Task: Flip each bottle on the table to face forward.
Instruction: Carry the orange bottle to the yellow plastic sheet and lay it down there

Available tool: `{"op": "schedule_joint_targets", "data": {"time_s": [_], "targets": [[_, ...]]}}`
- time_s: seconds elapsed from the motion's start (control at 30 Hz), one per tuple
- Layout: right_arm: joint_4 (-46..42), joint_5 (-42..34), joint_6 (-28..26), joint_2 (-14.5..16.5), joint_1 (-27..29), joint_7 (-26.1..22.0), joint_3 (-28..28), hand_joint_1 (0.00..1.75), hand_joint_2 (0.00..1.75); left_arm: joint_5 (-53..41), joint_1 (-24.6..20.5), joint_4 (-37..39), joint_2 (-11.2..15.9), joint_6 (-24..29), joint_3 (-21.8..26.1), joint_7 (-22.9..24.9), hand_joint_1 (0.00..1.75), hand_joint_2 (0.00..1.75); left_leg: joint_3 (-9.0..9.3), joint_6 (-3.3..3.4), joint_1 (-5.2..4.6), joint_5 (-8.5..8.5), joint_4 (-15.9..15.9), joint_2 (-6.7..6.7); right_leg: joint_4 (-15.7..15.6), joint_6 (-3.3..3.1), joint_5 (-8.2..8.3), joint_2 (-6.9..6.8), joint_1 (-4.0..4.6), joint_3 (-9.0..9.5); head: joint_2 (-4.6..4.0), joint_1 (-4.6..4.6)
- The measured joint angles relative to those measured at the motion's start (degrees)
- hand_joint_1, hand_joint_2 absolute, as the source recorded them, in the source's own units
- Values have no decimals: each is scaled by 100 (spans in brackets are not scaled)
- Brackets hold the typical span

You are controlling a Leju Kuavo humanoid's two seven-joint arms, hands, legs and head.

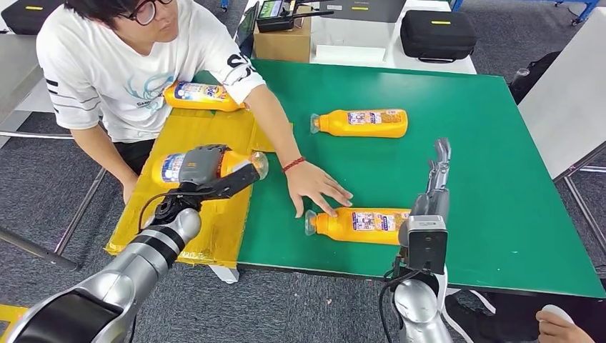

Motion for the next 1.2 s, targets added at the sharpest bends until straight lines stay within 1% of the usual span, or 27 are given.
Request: {"op": "schedule_joint_targets", "data": {"time_s": [0.13, 0.27, 0.4, 0.6, 0.67, 0.77, 0.8, 0.9, 0.93, 0.97, 1.1, 1.2], "targets": [[-110, -71, 135, -2, 34, 22, -72, 0, 0, -652, -93, 431, 208, -380, -74, 80, 175, 175, 0, -1, 1, 0, 0, 9, 0, 0, 0, 7, 2, -5, -1, 0], [-148, -100, 181, -5, 39, 22, -90, 0, 175, -845, -164, 685, 332, -685, -142, 84, 175, 175, 0, -1, 2, 0, -1, 7, 1, 0, 0, 7, 2, -4, 0, 2], [-152, -172, 284, -24, 36, 27, -92, 0, 175, -957, -292, 898, 451, -1282, -215, -117, 175, 175, 0, -1, 1, 0, -1, 6, 0, 0, 0, 6, 1, -1, 0, 2], [-148, -353, 405, -75, 14, -6, -92, 0, 175, -990, -484, 1077, 620, -2146, -314, -798, 175, 175, 4, -1, 1, 0, -1, 5, 1, 0, 0, 6, 1, 5, -1, 1], [-141, -397, 425, -95, -15, -26, -92, 0, 175, -956, -534, 1120, 666, -2326, -338, -929, 175, 175, 7, -1, 1, -1, -2, 5, 1, 0, 0, 6, 2, 8, -1, 1], [-125, -440, 457, -120, -47, -46, -91, 0, 175, -910, -578, 1163, 704, -2454, -369, -1013, 175, 175, 12, -1, 2, -1, -2, 7, 1, 0, 0, 6, 2, 11, 0, 1], [-122, -445, 464, -127, -52, -50, -91, 0, 175, -904, -586, 1173, 712, -2471, -378, -1024, 136, 175, 13, -1, 2, -1, -2, 7, 1, 0, 0, 6, 2, 12, 0, 1], [-115, -460, 467, -146, -55, -53, -92, 0, 175, -901, -603, 1196, 729, -2494, -403, -1049, 6, 175, 14, -1, 2, -1, -3, 8, 2, -1, 0, 6, 2, 13, 0, 2], [-110, -470, 470, -151, -56, -54, -92, 0, 175, -891, -607, 1205, 735, -2508, -410, -1077, 1, 175, 15, -1, 2, -1, -3, 8, 2, -1, 0, 6, 2, 14, 0, 1], [-104, -482, 473, -157, -57, -54, -92, 0, 175, -863, -612, 1212, 742, -2528, -413, -1130, 0, 175, 15, -1, 2, -1, -3, 8, 2, -1, 0, 6, 2, 14, 0, 1], [-58, -533, 485, -188, -76, -76, -92, 0, 175, -570, -617, 1219, 796, -2592, -413, -1524, 0, 0, 15, -1, 2, 0, -3, 6, 2, -1, 0, 6, 2, 15, 0, 1], [-13, -591, 509, -210, -111, -98, -91, 0, 175, -308, -600, 1219, 852, -2576, -386, -1831, 0, 0, 15, -1, 2, 0, -3, 4, 2, -1, 0, 6, 2, 15, 0, 2]]}}
